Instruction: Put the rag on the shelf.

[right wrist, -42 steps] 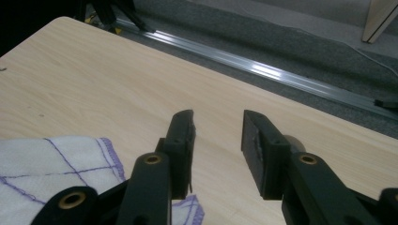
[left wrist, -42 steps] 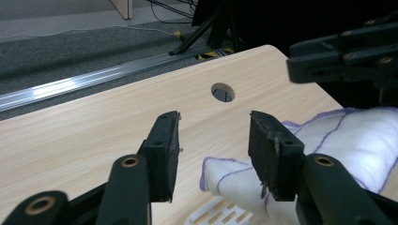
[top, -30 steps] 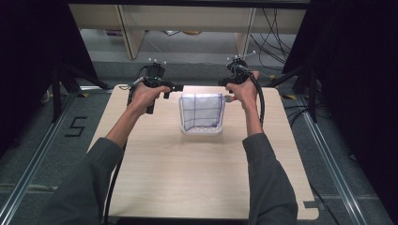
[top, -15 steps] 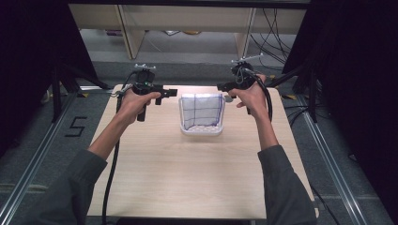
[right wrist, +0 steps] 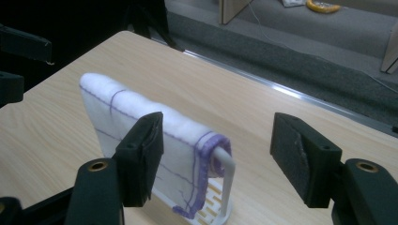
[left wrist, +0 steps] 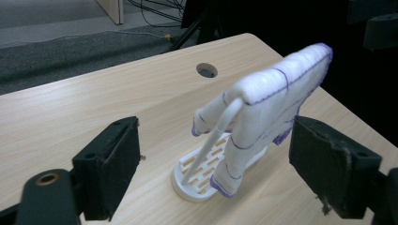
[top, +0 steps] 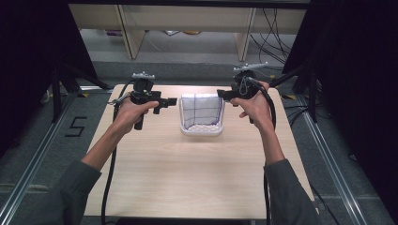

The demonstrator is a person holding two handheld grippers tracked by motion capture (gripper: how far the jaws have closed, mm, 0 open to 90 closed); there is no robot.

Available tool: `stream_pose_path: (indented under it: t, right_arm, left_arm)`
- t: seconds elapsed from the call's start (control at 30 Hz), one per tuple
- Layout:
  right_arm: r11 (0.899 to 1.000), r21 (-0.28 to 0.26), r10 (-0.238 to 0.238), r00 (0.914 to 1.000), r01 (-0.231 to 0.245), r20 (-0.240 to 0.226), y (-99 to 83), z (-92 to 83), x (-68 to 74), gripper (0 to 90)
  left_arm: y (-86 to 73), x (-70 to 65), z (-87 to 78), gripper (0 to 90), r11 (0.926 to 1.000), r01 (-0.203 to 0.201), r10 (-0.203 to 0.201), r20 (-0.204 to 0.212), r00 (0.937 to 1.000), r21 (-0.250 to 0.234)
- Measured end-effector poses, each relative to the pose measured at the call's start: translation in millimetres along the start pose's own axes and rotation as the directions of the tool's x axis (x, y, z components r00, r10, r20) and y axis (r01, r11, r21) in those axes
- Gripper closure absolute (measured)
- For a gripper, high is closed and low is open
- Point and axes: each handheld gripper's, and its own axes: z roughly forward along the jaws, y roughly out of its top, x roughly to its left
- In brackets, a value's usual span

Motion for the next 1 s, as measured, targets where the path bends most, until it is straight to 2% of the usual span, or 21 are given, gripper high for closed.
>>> stream_pose_path:
  t: [0.03, 0.1, 0.17, 0.2, 0.23, 0.27, 0.3, 0.43, 0.47, 0.5, 0.53, 0.57, 0.63, 0.7, 0.73, 0.8, 0.87, 0.93, 1.0]
  right_arm:
    - [1.000, -0.004, -0.021, 0.9998, 0.021, 0.000, -2.8, -1.6, 0.6, 36.0]
    - [1.000, -0.007, -0.019, 0.9997, 0.019, -0.013, -7.0, -3.0, 3.0, 35.9]
    - [0.999, -0.009, -0.042, 0.9990, 0.042, -0.014, -11.9, -5.0, 5.0, 35.7]
    - [1.000, -0.006, -0.027, 0.9994, 0.027, -0.022, -13.5, -6.9, 7.1, 35.6]
    - [0.999, -0.011, -0.041, 0.9989, 0.041, -0.023, -15.7, -8.0, 7.4, 35.4]
    - [1.000, -0.005, -0.029, 0.9994, 0.029, -0.018, -17.8, -9.4, 9.6, 35.2]
    - [0.999, -0.017, -0.045, 0.9987, 0.044, -0.024, -19.9, -8.8, 9.6, 34.8]
    - [0.999, -0.008, -0.038, 0.9986, 0.038, -0.036, -29.0, -12.7, 12.8, 34.5]
    - [0.998, -0.017, -0.057, 0.9976, 0.056, -0.040, -32.3, -12.3, 12.4, 34.4]
    - [0.999, -0.012, -0.048, 0.9980, 0.047, -0.041, -34.4, -13.3, 14.4, 34.3]
    - [0.998, -0.024, -0.062, 0.9970, 0.061, -0.047, -36.6, -12.8, 14.7, 34.2]
    - [0.999, -0.023, -0.043, 0.9979, 0.042, -0.048, -38.1, -13.6, 16.6, 34.0]
    - [0.998, -0.018, -0.061, 0.9969, 0.060, -0.049, -40.6, -15.5, 17.4, 34.1]
    - [0.998, -0.026, -0.054, 0.9970, 0.052, -0.056, -43.3, -16.7, 20.0, 34.1]
    - [0.997, -0.039, -0.071, 0.9960, 0.069, -0.054, -44.2, -16.2, 19.5, 34.1]
    - [0.998, -0.033, -0.058, 0.9963, 0.056, -0.063, -46.3, -18.5, 22.4, 34.0]
    - [0.996, -0.044, -0.078, 0.9946, 0.075, -0.069, -48.0, -19.6, 23.1, 33.8]
    - [0.997, -0.048, -0.056, 0.9960, 0.052, -0.069, -50.8, -21.4, 27.1, 33.6]
    - [0.996, -0.046, -0.074, 0.9944, 0.071, -0.075, -53.3, -22.9, 28.1, 33.3]
  left_arm:
    - [-2.3, -0.9, -1.1, 16.3, 1.0000, 0.001, -0.001, 0.009, 1.0000, -0.005]
    - [-6.8, -2.9, -3.0, 16.3, 0.9999, 0.005, -0.005, 0.022, 0.9997, -0.012]
    - [-10.9, -4.5, -5.0, 15.9, 1.0000, -0.005, 0.005, 0.026, 0.9996, -0.008]
    - [-13.0, -5.2, -5.9, 15.8, 1.0000, -0.005, 0.005, 0.034, 0.9994, -0.007]
    - [-15.1, -6.4, -6.7, 15.8, 0.9999, -0.009, 0.009, 0.033, 0.9994, -0.008]
    - [-17.0, -7.2, -8.1, 15.8, 0.9999, -0.013, 0.014, 0.045, 0.9989, -0.007]
    - [-19.0, -8.3, -9.5, 15.8, 0.9998, -0.017, 0.018, 0.051, 0.9985, -0.007]
    - [-28.9, -13.2, -14.2, 15.9, 0.9995, -0.031, 0.031, 0.074, 0.9968, -0.009]
    - [-31.8, -14.6, -15.0, 15.9, 0.9993, -0.036, 0.037, 0.075, 0.9965, -0.010]
    - [-34.6, -16.0, -15.6, 15.9, 0.9994, -0.034, 0.035, 0.081, 0.9961, -0.006]
    - [-36.8, -16.6, -15.7, 15.9, 0.9992, -0.039, 0.039, 0.086, 0.9955, -0.008]
    - [-39.5, -18.1, -16.6, 15.9, 0.9993, -0.037, 0.037, 0.082, 0.9959, -0.008]
    - [-44.3, -19.4, -18.4, 16.0, 0.9990, -0.043, 0.044, 0.092, 0.9948, -0.007]
    - [-48.0, -20.6, -19.8, 16.0, 0.9991, -0.037, 0.039, 0.090, 0.9952, -0.019]
    - [-49.2, -20.1, -21.0, 16.1, 0.9990, -0.043, 0.044, 0.098, 0.9943, -0.012]
    - [-52.5, -20.8, -22.5, 16.1, 0.9991, -0.039, 0.041, 0.095, 0.9946, -0.018]
    - [-56.2, -21.3, -23.7, 16.1, 0.9990, -0.040, 0.042, 0.102, 0.9939, -0.020]
    - [-59.8, -22.2, -24.4, 16.1, 0.9991, -0.036, 0.038, 0.108, 0.9935, -0.021]
    - [-63.8, -23.5, -24.9, 16.1, 0.9989, -0.041, 0.043, 0.111, 0.9929, -0.023]
